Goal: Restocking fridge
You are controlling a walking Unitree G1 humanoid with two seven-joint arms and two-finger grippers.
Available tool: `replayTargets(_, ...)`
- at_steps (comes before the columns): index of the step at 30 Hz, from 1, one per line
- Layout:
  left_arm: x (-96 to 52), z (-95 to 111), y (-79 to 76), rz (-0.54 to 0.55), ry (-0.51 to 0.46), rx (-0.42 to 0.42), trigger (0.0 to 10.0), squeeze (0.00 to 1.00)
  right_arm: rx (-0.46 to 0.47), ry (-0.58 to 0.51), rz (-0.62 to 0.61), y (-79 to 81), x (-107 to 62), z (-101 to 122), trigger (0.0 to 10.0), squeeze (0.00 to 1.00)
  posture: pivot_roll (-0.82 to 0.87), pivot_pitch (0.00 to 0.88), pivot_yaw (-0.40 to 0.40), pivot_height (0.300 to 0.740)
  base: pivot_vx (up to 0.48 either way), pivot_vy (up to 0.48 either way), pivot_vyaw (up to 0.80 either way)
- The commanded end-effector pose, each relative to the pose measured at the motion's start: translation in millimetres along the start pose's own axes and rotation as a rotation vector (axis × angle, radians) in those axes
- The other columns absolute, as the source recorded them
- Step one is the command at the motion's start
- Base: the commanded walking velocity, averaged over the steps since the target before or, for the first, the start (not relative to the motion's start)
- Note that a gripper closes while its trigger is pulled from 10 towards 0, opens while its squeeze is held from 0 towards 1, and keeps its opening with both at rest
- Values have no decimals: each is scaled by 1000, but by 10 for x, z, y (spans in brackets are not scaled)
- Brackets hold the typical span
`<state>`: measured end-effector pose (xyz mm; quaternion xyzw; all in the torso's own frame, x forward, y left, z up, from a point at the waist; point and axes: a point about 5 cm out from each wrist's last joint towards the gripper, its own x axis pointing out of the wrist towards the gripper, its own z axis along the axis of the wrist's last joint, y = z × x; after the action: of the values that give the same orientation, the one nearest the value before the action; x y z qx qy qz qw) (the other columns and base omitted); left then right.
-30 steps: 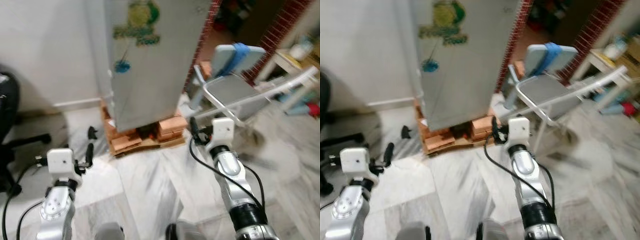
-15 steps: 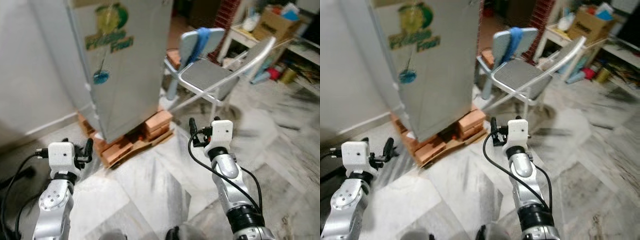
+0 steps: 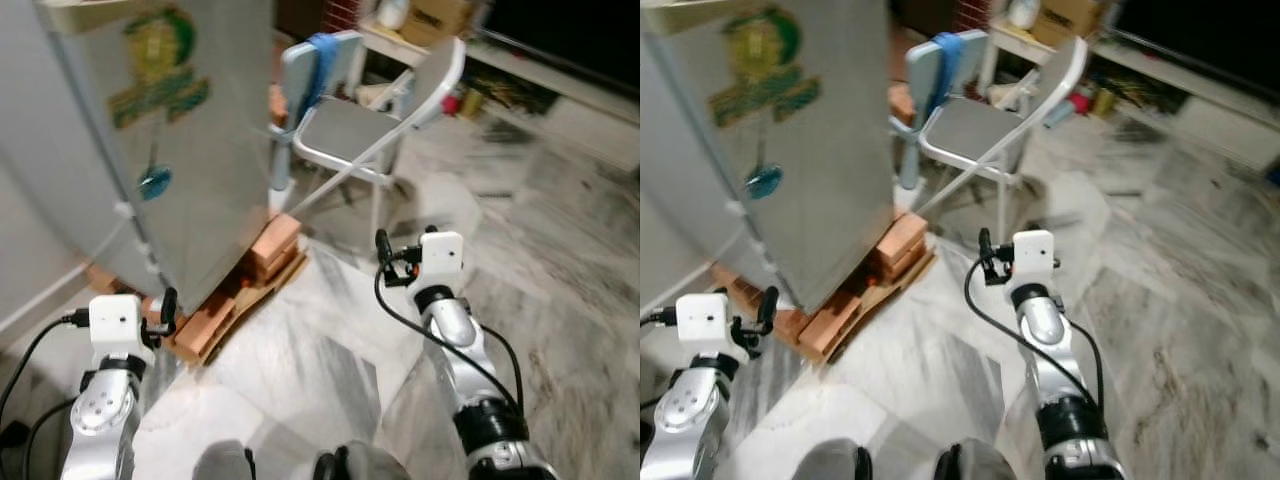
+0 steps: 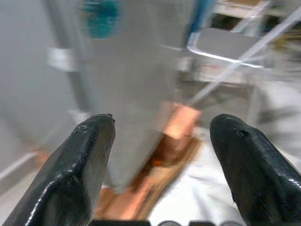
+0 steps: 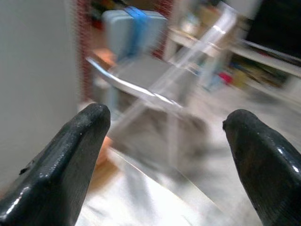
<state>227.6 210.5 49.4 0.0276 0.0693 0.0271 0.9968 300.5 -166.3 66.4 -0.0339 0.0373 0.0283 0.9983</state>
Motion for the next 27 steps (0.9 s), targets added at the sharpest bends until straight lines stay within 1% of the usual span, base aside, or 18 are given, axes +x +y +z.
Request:
replayTargets(1,-29,-21,68,23,14,12,10000,0,4,-27,21,67,42,78,10000,0,164,89,-100,740,0,480,0)
replayTargets(6,-22,-10,67,16,1,22,10000,0,0,-35,17,72,41,92,10000,0,160,86,-98,740,0,480,0)
replayTargets(9,-12,-12,100,35,-3,65,10000,0,5,-39,-4,48,21,88,10000,0,156,78,-78,740,0,419,0)
replayTargets(11,5,9,139,61,-9,61,10000,0,16,-44,-29,17,1,91,10000,0,149,72,-53,740,0,0,0)
replayTargets(13,35,53,198,70,-18,72,10000,0,32,-50,-78,-42,-48,73,10000,0,133,64,-5,740,0,0,0)
replayTargets(14,42,59,208,71,-19,73,10000,0,33,-50,-84,-47,-55,68,10000,0,133,64,-5,740,0,0,0)
replayTargets(15,56,69,223,70,-17,72,10000,0,35,-50,-93,-52,-70,55,10000,0,122,63,22,740,0,0,0)
replayTargets(16,77,87,234,65,-17,77,10000,0,39,-49,-103,-58,-84,43,10000,0,120,63,30,740,0,0,0)
replayTargets(18,162,160,227,38,-31,111,10000,0,44,-44,-127,-73,-110,6,10000,0,121,65,55,740,0,0,0)
replayTargets(20,224,230,219,21,-50,129,10000,0,39,-41,-134,-74,-115,-10,10000,0,126,63,64,740,0,0,0)
replayTargets(21,224,230,219,21,-50,129,10000,0,39,-41,-134,-74,-115,-10,10000,0,126,63,64,740,0,0,0)
replayTargets(22,259,278,237,18,-59,129,10000,0,34,-41,-136,-75,-119,-12,10000,0,119,70,67,740,0,0,0)
replayTargets(24,276,277,286,33,-55,105,10000,0,28,-39,-141,-77,-132,-6,10000,0,115,73,56,740,0,0,-294)
replayTargets(27,280,266,286,33,-54,102,10000,0,19,-41,-126,-72,-128,4,10000,0,119,81,34,740,0,0,-683)
